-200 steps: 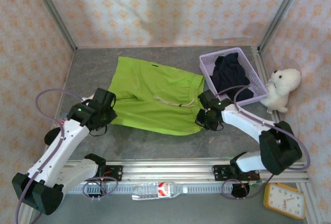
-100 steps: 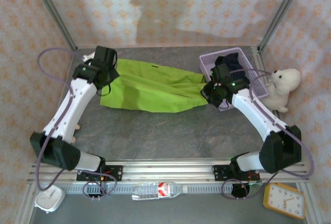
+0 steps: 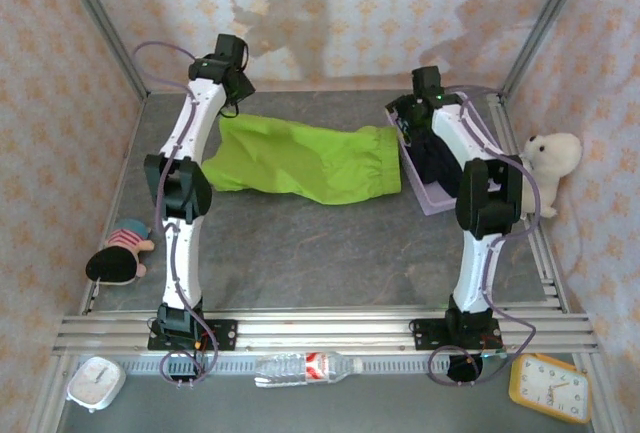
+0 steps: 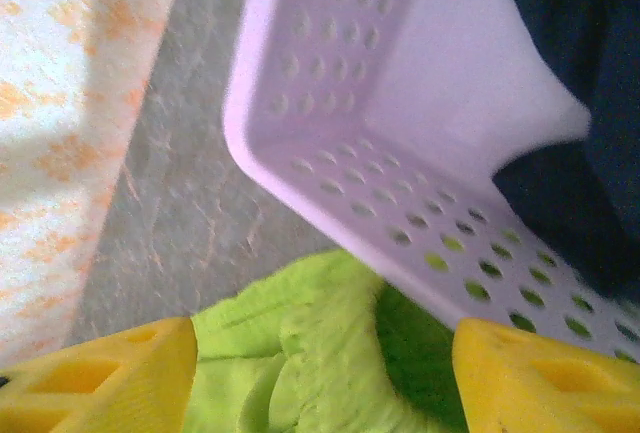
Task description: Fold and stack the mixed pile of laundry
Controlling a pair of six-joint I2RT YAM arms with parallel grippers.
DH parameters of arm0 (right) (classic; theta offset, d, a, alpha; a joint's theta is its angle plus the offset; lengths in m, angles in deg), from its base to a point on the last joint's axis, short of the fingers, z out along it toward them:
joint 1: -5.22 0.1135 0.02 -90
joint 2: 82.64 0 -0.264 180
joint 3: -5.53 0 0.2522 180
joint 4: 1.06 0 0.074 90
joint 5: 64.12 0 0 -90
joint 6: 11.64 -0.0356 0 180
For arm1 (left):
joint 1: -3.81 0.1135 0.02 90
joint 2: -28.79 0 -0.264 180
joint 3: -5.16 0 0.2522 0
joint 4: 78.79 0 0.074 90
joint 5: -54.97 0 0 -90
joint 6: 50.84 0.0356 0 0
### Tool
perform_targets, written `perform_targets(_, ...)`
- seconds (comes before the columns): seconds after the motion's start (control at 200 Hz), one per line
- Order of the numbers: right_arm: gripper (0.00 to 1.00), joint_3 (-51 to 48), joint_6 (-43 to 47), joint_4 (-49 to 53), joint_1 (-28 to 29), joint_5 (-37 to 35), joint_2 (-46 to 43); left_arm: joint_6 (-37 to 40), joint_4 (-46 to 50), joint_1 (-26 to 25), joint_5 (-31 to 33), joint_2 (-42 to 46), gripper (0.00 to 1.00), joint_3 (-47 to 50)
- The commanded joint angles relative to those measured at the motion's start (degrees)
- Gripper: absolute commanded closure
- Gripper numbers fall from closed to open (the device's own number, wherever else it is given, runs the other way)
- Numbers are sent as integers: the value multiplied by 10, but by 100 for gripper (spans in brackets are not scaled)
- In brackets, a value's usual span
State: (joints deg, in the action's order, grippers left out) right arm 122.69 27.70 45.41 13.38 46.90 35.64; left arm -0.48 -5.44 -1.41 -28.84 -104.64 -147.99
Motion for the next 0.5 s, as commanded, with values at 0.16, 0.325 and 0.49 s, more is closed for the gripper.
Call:
perform_targets(0.16, 35, -15, 98, 45, 52, -18, -61, 1, -25, -8, -44, 124, 4, 154)
perform_targets(0.325, 41, -72, 134, 51, 106, -34, -94, -3, -106, -31, -81, 202, 22, 332)
perform_targets(0.49, 46, -108, 155, 54, 137, -34, -82, -30, -164, -43, -113, 228, 38, 464)
